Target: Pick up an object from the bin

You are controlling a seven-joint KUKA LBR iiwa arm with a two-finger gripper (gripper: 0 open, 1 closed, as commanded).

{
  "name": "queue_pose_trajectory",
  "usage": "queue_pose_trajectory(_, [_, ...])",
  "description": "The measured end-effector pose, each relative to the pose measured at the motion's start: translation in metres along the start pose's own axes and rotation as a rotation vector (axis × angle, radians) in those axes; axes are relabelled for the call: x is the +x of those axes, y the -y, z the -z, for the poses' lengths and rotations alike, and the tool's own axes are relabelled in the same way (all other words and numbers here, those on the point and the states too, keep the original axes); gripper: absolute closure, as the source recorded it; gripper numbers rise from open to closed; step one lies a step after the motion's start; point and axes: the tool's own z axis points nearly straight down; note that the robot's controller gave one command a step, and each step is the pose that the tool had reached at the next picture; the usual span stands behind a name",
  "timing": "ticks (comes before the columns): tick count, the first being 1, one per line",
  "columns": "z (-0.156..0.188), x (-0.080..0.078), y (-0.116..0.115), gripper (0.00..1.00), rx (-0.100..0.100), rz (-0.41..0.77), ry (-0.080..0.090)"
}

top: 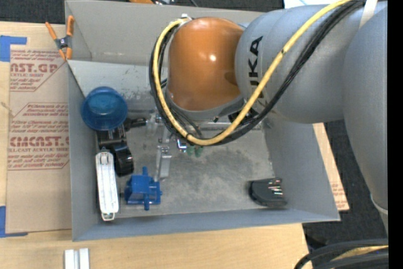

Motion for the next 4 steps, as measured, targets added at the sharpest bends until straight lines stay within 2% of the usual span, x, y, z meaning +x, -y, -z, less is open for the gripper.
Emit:
queue_pose_trajectory(1, [0.004,-0.002,0.001,0.00,-0.001,-0.002,0.007])
queue_pose_trajectory(2, [-0.134,0.037,-0.005,0.00,-0.004,-0.007,0.007])
queue_pose_trajectory(3, [-0.065,0.043,-0.003,0.00,-0.009,-0.190,0.021])
queue_pose_trajectory(4, [-0.111,0.043,-0.045,0.00,0.005,-0.087,0.008])
